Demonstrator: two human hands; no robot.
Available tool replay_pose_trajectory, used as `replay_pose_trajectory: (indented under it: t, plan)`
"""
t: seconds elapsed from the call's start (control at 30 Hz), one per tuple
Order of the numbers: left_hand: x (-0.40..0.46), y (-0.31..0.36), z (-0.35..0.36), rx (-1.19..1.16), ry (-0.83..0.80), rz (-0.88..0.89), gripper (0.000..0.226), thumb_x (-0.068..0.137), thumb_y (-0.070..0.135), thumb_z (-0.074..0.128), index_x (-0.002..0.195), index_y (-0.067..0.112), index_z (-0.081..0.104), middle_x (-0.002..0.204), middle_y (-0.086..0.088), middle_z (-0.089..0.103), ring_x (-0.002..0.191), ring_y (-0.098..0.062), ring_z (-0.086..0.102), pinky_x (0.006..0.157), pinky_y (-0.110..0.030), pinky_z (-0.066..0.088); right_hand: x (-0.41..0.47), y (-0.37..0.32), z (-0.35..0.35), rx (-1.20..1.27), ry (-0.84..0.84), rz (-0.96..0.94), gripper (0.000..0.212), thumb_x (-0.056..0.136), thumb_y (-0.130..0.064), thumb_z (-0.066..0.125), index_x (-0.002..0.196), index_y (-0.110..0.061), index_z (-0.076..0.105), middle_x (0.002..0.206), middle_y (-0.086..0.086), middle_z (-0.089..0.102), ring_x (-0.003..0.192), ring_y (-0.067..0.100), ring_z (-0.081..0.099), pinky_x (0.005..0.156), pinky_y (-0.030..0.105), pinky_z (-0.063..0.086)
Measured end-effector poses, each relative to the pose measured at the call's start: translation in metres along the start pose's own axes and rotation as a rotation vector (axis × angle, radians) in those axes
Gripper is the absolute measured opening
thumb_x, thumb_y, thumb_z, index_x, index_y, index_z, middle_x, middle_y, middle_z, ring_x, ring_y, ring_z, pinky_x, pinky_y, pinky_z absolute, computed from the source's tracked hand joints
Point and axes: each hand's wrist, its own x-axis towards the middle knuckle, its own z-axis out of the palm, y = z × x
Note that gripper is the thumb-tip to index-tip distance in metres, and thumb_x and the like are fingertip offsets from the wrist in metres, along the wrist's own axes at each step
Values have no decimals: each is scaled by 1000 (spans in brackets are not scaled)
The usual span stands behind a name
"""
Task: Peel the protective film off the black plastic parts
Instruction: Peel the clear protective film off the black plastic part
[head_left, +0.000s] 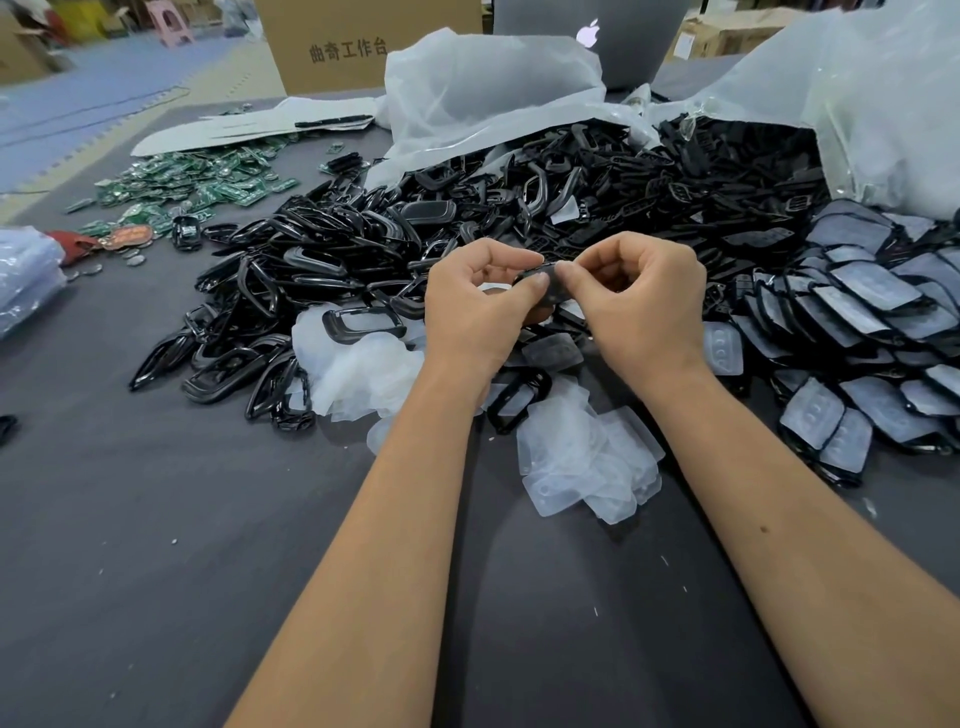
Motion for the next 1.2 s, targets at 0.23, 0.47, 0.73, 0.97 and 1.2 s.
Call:
replay_pose_trajectory:
  t: [0.23, 0.47, 0.73, 0.97, 1.2]
  plan:
    - [1, -1, 0, -6, 12, 0, 17, 83, -4, 77, 82, 13, 75, 82, -12, 74, 78, -32, 77, 73, -43, 65, -1, 0, 1, -23, -12, -21, 16, 84, -26, 84, 75, -19, 73, 67, -11, 69, 61, 7, 66, 62, 21, 55]
    - [-1, 1, -1, -50, 27, -7, 23, 84, -9, 75, 78, 13, 73, 76, -8, 74, 72, -22, 76, 64, -31, 60, -2, -1, 1, 41, -42, -42, 15, 85, -22, 84, 79, -13, 75, 70, -6, 72, 62, 10, 68, 64, 30, 59]
    - [-2, 2, -1, -86, 24, 7, 8, 88, 0, 78, 89, 8, 77, 72, -4, 77, 66, -15, 75, 62, -25, 59, -3, 1, 1, 17, -5, -56, 17, 86, -24, 83, 78, -13, 73, 72, -5, 71, 63, 10, 64, 65, 25, 54]
    - [-1, 4, -1, -140, 33, -66, 23, 100, 19, 68, 88, 3, 78, 81, -14, 75, 72, -18, 74, 63, -26, 59, -2, 3, 4, 76, -31, 0, 17, 88, -22, 82, 80, -12, 71, 73, -2, 72, 57, 17, 69, 58, 30, 56]
    - [3, 5, -5, -225, 6, -200, 43, 106, 34, 56, 91, 0, 76, 90, -20, 74, 78, -23, 74, 67, -30, 60, -1, 5, 4, 88, -4, 5, 18, 87, -21, 83, 76, -14, 70, 68, -3, 71, 54, 17, 68, 56, 28, 53]
